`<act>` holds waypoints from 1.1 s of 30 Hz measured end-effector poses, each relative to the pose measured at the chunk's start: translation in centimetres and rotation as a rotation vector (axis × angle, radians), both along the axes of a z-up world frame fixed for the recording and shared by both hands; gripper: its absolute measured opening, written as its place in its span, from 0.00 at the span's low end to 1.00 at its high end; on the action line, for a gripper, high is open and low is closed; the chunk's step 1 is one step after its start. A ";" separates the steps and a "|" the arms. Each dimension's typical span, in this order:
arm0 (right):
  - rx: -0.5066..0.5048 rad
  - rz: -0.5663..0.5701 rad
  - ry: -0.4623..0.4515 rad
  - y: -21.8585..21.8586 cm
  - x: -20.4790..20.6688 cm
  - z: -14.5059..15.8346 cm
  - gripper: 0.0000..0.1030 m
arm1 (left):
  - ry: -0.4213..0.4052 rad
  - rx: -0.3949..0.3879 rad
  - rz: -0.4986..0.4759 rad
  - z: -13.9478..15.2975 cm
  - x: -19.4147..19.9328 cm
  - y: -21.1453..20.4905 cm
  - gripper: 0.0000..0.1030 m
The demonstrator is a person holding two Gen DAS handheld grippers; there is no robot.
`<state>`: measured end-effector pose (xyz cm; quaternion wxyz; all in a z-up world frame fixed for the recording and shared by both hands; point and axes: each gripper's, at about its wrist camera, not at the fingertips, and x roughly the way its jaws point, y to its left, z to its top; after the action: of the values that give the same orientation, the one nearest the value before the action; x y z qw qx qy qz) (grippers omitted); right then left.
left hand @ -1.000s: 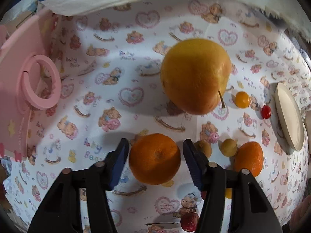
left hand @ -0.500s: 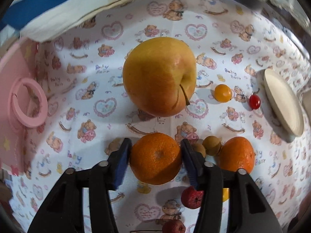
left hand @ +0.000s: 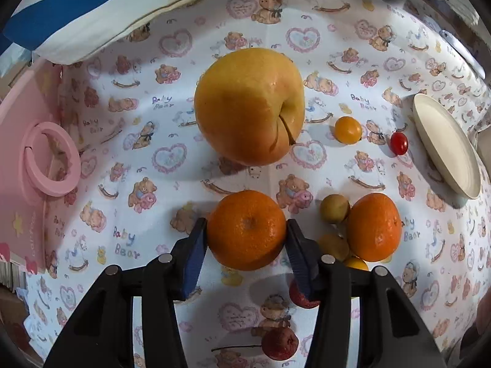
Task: Organize fruits
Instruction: 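Close the left gripper on the orange and lift it, then grasp the red cherry tomato with the right gripper while the left gripper holds the orange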
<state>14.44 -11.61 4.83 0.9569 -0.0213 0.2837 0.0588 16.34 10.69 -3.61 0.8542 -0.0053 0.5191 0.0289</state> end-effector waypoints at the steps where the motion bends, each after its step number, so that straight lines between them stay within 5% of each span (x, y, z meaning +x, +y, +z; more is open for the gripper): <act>1: -0.001 0.000 0.001 0.0 0.1 -0.1 0.99 | -0.007 -0.005 -0.003 0.1 -0.1 -0.1 0.47; 10: 0.051 0.035 -0.010 -0.2 0.0 0.0 0.99 | -0.250 -0.038 -0.048 3.9 -2.3 -0.7 0.47; 15: 0.119 0.068 0.010 -0.7 0.3 0.1 0.99 | -0.429 0.031 -0.066 5.9 -3.6 -1.1 0.47; 18: 0.138 0.078 0.033 -0.8 0.5 0.0 0.93 | -0.493 0.004 -0.064 6.5 -3.9 -0.8 0.47; 28: 0.165 0.142 0.239 0.7 3.3 -1.6 0.57 | -0.581 -0.042 -0.055 5.9 -3.7 -0.6 0.47; 33: 0.141 0.141 0.334 1.7 5.6 -3.0 0.53 | -0.548 -0.067 0.005 5.1 -2.5 1.0 0.47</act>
<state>20.00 -9.87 1.88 0.8891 0.0361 0.4315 0.1481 13.81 11.70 1.51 0.9621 -0.0424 0.2693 0.0115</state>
